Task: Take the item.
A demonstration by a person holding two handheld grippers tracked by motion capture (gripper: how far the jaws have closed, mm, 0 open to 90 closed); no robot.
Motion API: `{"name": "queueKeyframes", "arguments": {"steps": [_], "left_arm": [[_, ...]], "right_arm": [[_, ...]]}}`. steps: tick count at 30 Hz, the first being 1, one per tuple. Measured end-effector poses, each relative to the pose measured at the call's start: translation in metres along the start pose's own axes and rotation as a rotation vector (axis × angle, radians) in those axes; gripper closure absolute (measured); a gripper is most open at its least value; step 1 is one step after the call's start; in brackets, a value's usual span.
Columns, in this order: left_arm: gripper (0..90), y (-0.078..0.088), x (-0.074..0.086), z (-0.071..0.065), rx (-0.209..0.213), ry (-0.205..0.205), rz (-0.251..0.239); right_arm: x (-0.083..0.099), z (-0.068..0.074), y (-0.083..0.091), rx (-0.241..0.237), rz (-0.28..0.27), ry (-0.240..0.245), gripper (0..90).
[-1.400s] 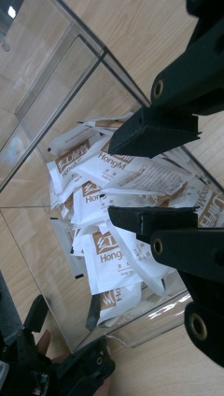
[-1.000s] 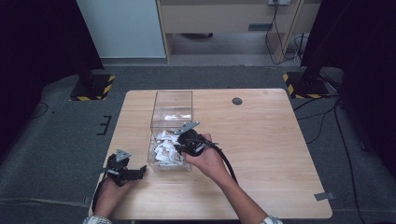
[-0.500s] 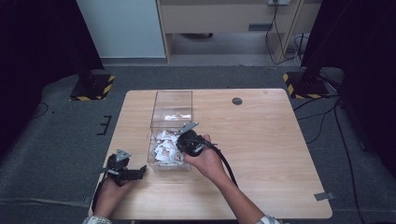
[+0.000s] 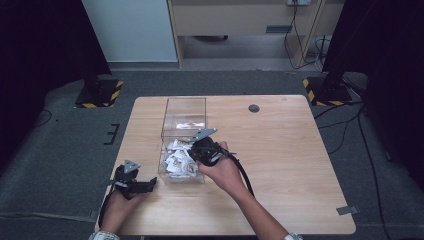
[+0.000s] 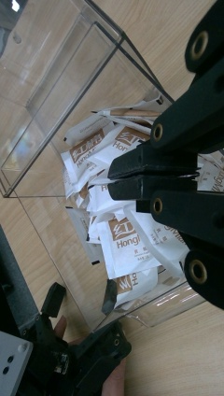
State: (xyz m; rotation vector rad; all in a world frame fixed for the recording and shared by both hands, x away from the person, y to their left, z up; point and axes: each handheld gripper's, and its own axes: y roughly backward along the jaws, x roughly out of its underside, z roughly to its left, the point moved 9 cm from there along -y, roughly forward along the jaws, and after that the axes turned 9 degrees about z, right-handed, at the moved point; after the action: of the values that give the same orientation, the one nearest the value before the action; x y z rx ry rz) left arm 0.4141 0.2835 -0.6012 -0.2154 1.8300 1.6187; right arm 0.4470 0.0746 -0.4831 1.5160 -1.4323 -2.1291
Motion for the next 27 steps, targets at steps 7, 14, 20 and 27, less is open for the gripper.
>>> {"name": "queueKeyframes", "arguments": {"steps": [7,14,20,27], "left_arm": [[0.0,0.000,0.000,0.000,0.000,0.000,0.000],[0.0,0.000,0.000,0.000,0.000,0.000,0.000],[0.0,0.000,0.000,0.000,0.000,0.000,0.000],[0.0,0.000,0.000,0.000,0.000,0.000,0.000]], "right_arm": [[-0.005,-0.001,0.007,-0.002,-0.015,0.002,88.4],[-0.011,0.000,0.014,-0.010,-0.026,0.008,88.4],[-0.013,-0.001,0.019,-0.014,-0.036,0.005,88.4],[-0.013,-0.004,0.023,-0.011,-0.039,0.004,88.4]]}}
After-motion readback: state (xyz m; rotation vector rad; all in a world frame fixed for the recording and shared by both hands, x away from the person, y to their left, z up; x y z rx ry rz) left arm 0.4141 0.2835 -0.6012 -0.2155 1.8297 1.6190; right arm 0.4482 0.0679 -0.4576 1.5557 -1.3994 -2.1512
